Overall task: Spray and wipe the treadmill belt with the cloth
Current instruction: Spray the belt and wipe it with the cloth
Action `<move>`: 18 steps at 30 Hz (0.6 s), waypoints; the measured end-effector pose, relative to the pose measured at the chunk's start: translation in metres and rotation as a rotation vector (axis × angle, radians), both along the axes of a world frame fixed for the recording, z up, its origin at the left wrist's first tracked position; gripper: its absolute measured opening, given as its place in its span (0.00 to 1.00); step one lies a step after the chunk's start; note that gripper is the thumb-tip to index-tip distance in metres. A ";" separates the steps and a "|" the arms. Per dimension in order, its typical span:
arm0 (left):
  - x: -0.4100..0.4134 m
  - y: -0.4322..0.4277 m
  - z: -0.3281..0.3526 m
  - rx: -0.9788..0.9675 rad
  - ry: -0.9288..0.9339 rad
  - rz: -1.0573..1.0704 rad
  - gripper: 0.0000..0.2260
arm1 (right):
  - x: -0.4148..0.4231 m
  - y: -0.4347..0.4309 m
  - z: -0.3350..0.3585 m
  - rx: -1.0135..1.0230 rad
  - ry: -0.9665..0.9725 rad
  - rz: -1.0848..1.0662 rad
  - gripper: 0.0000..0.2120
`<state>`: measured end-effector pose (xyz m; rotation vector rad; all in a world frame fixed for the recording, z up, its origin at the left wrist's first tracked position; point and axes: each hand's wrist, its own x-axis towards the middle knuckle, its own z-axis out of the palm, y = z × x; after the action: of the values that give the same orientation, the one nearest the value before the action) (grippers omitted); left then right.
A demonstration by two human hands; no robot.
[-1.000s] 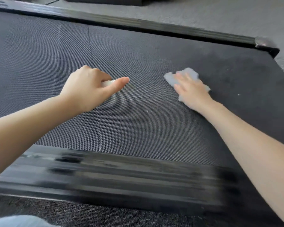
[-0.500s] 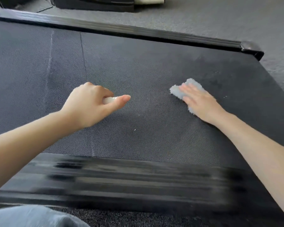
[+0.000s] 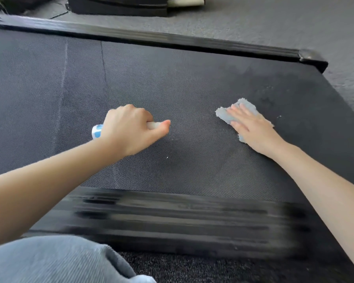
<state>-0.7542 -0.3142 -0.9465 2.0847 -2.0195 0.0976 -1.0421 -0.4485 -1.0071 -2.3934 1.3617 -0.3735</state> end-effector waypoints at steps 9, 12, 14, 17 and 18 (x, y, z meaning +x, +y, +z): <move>-0.002 -0.022 0.008 -0.131 0.028 0.019 0.30 | -0.001 -0.002 -0.006 -0.031 0.019 0.016 0.21; 0.001 -0.019 0.003 -0.114 0.009 -0.013 0.30 | 0.003 -0.005 -0.004 -0.022 0.019 -0.012 0.21; 0.002 -0.017 0.002 -0.101 0.007 -0.021 0.32 | 0.022 -0.006 0.003 -0.004 0.046 -0.032 0.21; 0.002 -0.015 0.005 -0.104 0.035 -0.030 0.33 | 0.082 0.021 0.015 -0.207 0.078 0.187 0.22; 0.003 -0.015 0.006 -0.113 0.048 -0.026 0.33 | 0.102 0.039 0.016 -0.303 0.040 0.313 0.21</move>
<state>-0.7511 -0.3287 -0.9400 1.9733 -1.9652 0.1518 -0.9403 -0.4100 -0.9915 -2.8203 0.9764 -0.4750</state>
